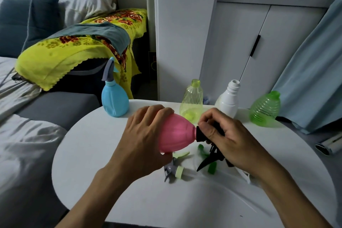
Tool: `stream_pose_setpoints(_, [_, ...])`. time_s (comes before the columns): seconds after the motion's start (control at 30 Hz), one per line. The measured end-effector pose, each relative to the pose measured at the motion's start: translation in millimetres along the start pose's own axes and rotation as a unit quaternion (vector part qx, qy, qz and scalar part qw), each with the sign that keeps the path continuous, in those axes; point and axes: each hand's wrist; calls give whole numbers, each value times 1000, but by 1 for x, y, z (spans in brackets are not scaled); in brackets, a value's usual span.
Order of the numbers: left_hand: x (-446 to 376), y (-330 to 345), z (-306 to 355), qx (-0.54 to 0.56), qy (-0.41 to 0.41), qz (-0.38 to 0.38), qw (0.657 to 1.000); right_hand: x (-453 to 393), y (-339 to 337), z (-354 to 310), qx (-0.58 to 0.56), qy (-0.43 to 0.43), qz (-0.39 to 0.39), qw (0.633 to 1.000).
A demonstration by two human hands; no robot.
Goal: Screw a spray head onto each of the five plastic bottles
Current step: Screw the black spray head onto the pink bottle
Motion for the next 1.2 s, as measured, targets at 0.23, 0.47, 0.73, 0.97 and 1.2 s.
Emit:
stream_pose_setpoints(0.23, [0, -1, -2, 84, -17, -54, 995, 1, -21, 5, -163, 139, -99, 972])
stream_pose_setpoints(0.47, [-4, -2, 7, 254, -148, -71, 953, -1, -27, 8, -389, 103, -139, 905])
stream_pose_setpoints(0.73, [-1, 6, 21, 364, -236, -91, 896, -3, 8, -1, -289, 51, 101, 951])
stream_pose_setpoints(0.97, [8, 19, 45, 244, -242, 24, 939, -1, 40, -10, -332, 110, 250, 903])
stream_pose_setpoints(1.2, [17, 39, 61, 190, -246, 89, 946, 2, 56, -10, -279, 134, 366, 878])
Point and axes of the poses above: each hand's wrist, its own x-axis away from the middle knuckle, its own y-axis out of the palm, z = x × y, and after that the axes turned 9 degrees about z, right-handed
